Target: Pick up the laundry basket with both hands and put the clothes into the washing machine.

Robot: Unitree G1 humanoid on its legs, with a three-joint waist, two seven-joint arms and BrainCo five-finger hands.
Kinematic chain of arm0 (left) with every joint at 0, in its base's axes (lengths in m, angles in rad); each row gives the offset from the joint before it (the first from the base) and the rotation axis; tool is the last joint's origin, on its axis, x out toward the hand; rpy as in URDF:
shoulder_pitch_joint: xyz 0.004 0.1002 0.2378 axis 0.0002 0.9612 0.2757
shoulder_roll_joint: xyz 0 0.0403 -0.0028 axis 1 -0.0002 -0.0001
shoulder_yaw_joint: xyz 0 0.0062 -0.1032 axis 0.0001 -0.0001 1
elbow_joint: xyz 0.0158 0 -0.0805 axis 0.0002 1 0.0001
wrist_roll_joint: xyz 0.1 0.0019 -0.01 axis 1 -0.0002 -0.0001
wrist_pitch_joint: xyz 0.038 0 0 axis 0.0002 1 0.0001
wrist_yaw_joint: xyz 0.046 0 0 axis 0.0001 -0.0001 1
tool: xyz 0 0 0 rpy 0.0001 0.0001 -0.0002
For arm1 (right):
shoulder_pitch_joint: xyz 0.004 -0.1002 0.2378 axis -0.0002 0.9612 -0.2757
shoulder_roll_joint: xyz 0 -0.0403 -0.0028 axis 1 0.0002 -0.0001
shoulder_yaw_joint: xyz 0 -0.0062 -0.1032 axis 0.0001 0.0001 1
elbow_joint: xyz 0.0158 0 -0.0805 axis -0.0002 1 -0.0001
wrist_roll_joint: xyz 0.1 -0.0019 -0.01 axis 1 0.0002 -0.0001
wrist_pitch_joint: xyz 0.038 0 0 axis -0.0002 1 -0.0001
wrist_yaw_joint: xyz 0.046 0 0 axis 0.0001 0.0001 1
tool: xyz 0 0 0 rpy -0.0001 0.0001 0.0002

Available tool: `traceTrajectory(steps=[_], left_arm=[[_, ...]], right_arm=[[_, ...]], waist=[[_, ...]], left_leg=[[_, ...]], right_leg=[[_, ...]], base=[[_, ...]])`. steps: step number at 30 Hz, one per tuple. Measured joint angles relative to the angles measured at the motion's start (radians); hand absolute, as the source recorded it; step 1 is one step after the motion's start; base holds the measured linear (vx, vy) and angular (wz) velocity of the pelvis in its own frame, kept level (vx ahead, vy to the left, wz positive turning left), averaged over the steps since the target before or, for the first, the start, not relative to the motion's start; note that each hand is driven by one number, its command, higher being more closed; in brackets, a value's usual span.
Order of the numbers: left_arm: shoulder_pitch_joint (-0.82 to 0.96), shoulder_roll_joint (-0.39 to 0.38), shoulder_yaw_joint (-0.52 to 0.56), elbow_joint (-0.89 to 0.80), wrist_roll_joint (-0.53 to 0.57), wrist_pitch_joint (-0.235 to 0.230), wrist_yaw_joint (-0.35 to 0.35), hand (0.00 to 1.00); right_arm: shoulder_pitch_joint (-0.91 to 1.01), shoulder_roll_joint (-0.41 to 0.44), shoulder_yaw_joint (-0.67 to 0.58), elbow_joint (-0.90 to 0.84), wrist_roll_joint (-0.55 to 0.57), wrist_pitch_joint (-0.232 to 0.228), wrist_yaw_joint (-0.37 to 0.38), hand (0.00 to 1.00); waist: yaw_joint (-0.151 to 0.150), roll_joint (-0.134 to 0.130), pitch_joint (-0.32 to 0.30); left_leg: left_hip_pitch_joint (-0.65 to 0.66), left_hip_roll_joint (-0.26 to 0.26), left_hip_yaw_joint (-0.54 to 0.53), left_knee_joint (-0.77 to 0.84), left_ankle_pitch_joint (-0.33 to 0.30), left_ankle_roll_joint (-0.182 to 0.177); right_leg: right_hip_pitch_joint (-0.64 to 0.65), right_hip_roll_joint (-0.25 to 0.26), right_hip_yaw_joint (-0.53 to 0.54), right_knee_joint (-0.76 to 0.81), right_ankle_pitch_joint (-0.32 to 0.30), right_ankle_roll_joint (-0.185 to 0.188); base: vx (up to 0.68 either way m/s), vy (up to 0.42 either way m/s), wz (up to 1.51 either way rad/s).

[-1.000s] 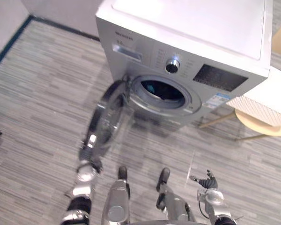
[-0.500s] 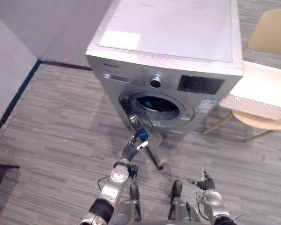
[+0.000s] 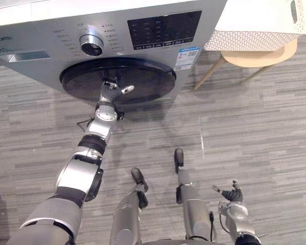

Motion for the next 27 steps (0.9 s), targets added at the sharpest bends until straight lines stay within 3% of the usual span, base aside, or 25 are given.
traceTrajectory(steps=[2,5,7,9,13,17,18,20,22,27], left_arm=[[0.070,-0.039,-0.001,-0.080,0.001,-0.024,0.001,0.00],[0.283,-0.124,-0.010,-0.214,0.000,-0.046,0.000,0.00],[0.524,-0.153,-0.013,-0.298,-0.002,-0.050,-0.003,0.00],[0.689,-0.174,-0.009,-0.325,-0.005,-0.050,-0.025,0.00],[0.924,-0.189,0.050,-0.297,-0.048,-0.051,-0.082,0.00],[0.965,-0.187,0.142,-0.129,-0.048,-0.052,-0.111,0.00],[0.967,-0.187,0.159,-0.086,-0.047,-0.052,-0.111,0.00],[0.966,-0.191,0.194,-0.012,-0.034,-0.050,-0.112,0.00],[0.981,-0.190,0.269,0.051,-0.016,-0.044,-0.108,0.00],[1.055,-0.189,0.353,0.093,0.002,-0.036,-0.090,0.00]], right_arm=[[0.010,0.003,0.007,-0.014,0.002,0.000,0.001,0.00],[0.045,0.010,0.012,-0.016,0.002,0.005,0.001,0.00],[0.057,0.017,0.012,-0.002,-0.010,0.010,0.001,0.00],[0.054,0.005,0.009,0.046,-0.027,0.020,0.002,0.00],[0.028,-0.024,0.006,0.153,-0.048,0.046,0.007,0.00],[-0.020,-0.042,0.008,0.192,-0.048,0.046,0.011,0.00],[-0.031,-0.048,0.006,0.203,-0.048,0.045,0.010,0.00],[-0.035,-0.066,0.001,0.228,-0.047,0.046,0.009,0.00],[-0.041,-0.078,-0.001,0.231,-0.046,0.048,0.009,0.00],[-0.069,-0.070,0.032,0.253,-0.060,0.051,0.029,0.00]], waist=[[0.012,0.002,-0.002],[0.035,0.003,-0.012],[0.054,0.007,-0.081],[0.067,0.020,-0.110],[0.094,0.049,-0.151],[0.109,0.049,-0.154],[0.107,0.048,-0.156],[0.106,0.054,-0.163],[0.118,0.052,-0.163],[0.157,0.044,-0.163]], left_leg=[[0.016,0.001,-0.026,-0.001,0.000,0.000],[0.083,-0.004,-0.072,-0.008,0.001,-0.002],[0.119,-0.008,-0.092,-0.039,0.010,-0.012],[0.172,-0.019,-0.117,-0.079,0.021,-0.020],[0.224,-0.044,-0.211,-0.137,0.052,-0.022],[0.216,-0.062,-0.286,-0.123,0.065,-0.017],[0.204,-0.069,-0.274,-0.122,0.082,-0.018],[0.187,-0.033,-0.082,-0.098,0.067,0.031],[0.173,-0.008,0.036,-0.063,0.058,0.043],[0.180,-0.054,0.022,0.012,-0.023,0.067]], right_leg=[[0.032,0.001,-0.030,0.001,-0.006,-0.003],[0.121,-0.003,-0.084,0.019,-0.065,-0.020],[0.145,-0.003,-0.111,0.038,-0.097,-0.024],[0.198,-0.007,-0.134,0.036,-0.117,-0.018],[0.283,-0.012,-0.229,0.028,-0.147,-0.011],[0.345,-0.031,-0.325,0.022,-0.161,-0.002],[0.358,-0.046,-0.361,0.024,-0.168,0.002],[0.372,-0.072,-0.439,0.050,-0.192,0.014],[0.372,-0.097,-0.467,0.080,-0.210,0.032],[0.408,-0.154,-0.471,0.105,-0.222,0.073]], base=[[0.02,0.003,0.41],[0.06,0.004,0.54],[0.08,-0.014,0.29],[0.11,0.005,0.41],[0.07,0.014,0.68],[0.00,0.044,0.79],[-0.08,0.108,1.06],[-0.05,0.147,1.09],[0.04,0.144,0.56],[0.06,0.167,0.17]])
